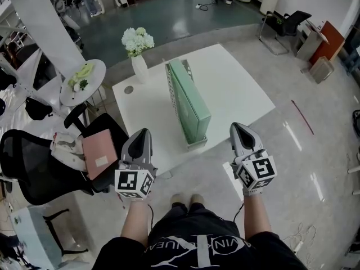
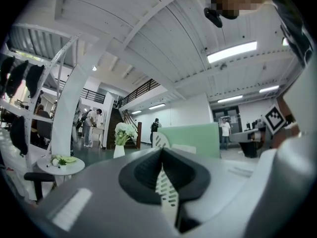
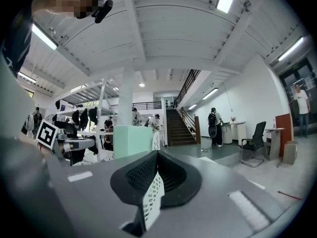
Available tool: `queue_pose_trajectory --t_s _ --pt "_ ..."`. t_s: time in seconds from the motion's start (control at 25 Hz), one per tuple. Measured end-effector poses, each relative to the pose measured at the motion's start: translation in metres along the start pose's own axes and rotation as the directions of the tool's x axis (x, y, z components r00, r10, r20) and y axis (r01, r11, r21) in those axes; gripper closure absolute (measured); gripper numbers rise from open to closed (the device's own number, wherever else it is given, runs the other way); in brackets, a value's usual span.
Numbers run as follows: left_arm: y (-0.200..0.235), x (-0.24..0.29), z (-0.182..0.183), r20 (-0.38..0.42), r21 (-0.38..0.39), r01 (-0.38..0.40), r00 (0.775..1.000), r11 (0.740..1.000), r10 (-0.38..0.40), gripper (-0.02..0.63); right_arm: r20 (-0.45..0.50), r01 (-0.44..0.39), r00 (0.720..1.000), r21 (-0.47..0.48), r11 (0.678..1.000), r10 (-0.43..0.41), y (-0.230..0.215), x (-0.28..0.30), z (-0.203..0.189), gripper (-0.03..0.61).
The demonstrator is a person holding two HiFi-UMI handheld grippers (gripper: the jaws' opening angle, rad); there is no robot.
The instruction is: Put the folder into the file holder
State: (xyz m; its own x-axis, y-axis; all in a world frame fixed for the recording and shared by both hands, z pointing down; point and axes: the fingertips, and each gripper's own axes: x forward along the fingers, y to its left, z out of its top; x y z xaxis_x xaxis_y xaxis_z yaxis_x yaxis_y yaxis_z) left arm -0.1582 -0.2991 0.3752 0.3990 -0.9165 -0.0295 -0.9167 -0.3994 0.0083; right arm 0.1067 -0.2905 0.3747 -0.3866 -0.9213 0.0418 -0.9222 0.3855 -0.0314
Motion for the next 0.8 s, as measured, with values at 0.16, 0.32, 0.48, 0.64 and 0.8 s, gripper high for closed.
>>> queue_pose_trajectory --t_s 0.16,0.32,0.48,0.64,0.8 --pt "0.004 -0.004 0.006 -0.004 0.016 -0.013 1.000 1.000 0.013 0.614 0.014 -0.008 1.000 0.000 1.000 0.008 0.001 0.002 0.003 0.571" --pt "0.010 -0.008 0.012 0.000 0.025 -0.029 1.000 0.999 0.029 0.614 0.026 0.003 1.000 0.006 1.000 -0.003 0.001 0.004 0.006 0.571" --pt "0.016 -0.012 0.017 0.000 0.032 -0.050 0.999 0.998 0.050 0.614 0.032 0.005 0.999 0.012 1.000 -0.006 0.000 0.005 0.009 0.571" --pt "0.022 -0.016 0.020 0.003 0.033 -0.072 0.997 0.997 0.072 0.614 0.039 -0.001 0.999 0.014 1.000 0.000 0.001 0.006 0.011 0.571" --pt "0.027 -0.017 0.022 0.007 0.032 -0.081 0.997 0.996 0.081 0.614 0.040 -0.003 0.999 0.015 1.000 0.002 0.001 0.008 0.011 0.571"
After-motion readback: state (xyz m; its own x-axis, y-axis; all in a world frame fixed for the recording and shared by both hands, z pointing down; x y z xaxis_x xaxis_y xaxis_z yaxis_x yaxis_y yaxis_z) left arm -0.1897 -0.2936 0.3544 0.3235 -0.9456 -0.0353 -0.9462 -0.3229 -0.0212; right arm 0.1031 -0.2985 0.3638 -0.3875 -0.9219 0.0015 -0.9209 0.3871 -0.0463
